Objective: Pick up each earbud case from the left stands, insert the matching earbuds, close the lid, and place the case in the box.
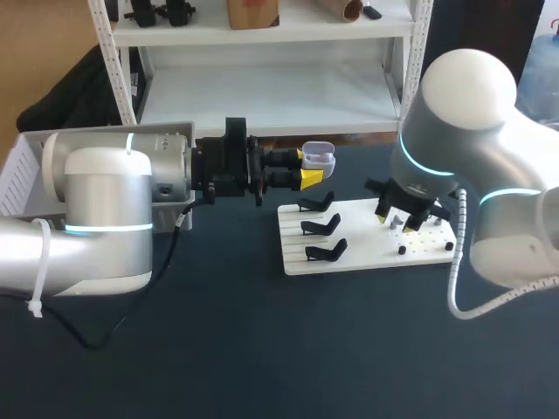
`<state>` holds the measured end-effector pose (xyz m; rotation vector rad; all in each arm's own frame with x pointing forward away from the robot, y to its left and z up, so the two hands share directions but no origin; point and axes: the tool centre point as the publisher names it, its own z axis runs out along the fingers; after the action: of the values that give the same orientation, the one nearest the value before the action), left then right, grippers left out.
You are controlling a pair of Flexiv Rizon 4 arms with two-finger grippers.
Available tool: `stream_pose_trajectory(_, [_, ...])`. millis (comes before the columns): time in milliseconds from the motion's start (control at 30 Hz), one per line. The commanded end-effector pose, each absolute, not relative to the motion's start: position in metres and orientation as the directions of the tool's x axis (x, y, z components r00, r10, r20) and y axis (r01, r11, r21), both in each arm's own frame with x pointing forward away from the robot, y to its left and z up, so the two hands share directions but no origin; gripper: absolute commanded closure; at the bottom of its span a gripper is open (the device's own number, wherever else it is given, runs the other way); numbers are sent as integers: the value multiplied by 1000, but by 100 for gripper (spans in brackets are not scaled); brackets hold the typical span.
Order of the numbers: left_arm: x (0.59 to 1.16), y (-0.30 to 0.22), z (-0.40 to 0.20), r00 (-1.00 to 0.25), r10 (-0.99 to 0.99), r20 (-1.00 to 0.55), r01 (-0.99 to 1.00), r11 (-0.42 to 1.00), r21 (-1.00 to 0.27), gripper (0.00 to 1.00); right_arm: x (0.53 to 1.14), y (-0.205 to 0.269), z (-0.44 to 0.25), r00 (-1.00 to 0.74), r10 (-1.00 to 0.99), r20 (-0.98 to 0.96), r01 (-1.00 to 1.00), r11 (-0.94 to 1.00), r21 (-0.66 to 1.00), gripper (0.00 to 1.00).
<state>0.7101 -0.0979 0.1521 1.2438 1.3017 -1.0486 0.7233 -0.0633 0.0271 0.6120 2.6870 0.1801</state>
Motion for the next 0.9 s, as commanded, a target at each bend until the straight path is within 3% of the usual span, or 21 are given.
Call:
stream_pose_trajectory(33, [710,-98,152,41,116,-992,994,93,52,100,723,-66,27,-837,431,-337,382,901,203,61])
stream_pose_trajectory(600, [710,-98,152,41,116,-992,994,93,52,100,722,-69,24,-867,363,-340,319,930,181,65])
stream_pose_trajectory(900, [710,-98,152,41,116,-992,994,93,52,100,721,-69,23,-870,362,-336,317,931,181,80])
